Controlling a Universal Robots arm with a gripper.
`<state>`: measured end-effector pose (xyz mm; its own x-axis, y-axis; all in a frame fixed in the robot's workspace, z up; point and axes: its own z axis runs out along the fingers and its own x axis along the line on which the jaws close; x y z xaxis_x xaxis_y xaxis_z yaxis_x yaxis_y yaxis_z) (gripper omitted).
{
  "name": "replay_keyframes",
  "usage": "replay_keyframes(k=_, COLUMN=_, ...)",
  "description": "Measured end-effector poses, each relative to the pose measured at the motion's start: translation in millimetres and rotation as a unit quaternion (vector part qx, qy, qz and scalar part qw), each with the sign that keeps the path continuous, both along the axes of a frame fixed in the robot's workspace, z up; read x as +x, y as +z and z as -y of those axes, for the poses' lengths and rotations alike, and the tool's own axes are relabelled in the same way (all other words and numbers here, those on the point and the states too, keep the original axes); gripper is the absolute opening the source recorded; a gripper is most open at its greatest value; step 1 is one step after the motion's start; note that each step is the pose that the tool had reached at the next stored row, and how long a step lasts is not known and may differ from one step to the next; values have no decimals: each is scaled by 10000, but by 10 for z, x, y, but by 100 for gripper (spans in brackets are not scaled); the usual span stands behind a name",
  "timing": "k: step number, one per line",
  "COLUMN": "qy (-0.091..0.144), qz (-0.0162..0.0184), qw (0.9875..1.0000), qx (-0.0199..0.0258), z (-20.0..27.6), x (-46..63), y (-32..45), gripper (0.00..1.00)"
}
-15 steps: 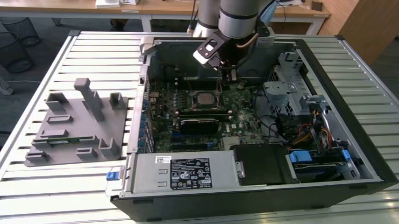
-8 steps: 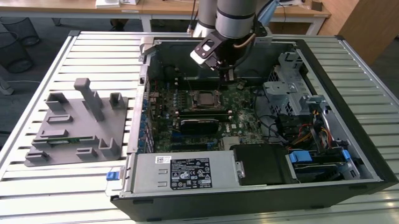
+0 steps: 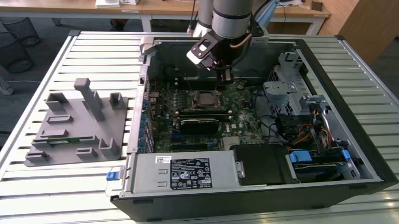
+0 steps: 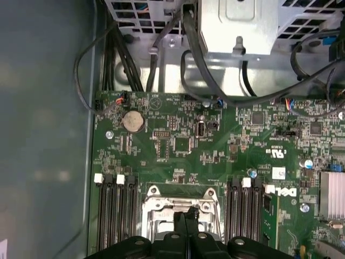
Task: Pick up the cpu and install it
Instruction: 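Close the cpu cover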
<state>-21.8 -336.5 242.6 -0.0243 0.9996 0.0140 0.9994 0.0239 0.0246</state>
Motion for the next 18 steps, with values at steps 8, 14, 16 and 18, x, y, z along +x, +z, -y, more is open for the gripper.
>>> replay_keyframes(k=8, qy=0, qz=0, qw=10000, qx=0, z=0, x=-72, y=-22, gripper=11)
replay_keyframes(k=14, qy=0, qz=0, qw=10000, qx=0, z=0, x=-107, y=-36, gripper=11)
replay_keyframes(k=16, qy=0, qz=0, qw=10000, qx=0, z=0, x=-118, y=-40, gripper=11)
replay_keyframes(k=18, qy=0, qz=0, qw=10000, qx=0, z=0, x=-135, y=-45, gripper=11)
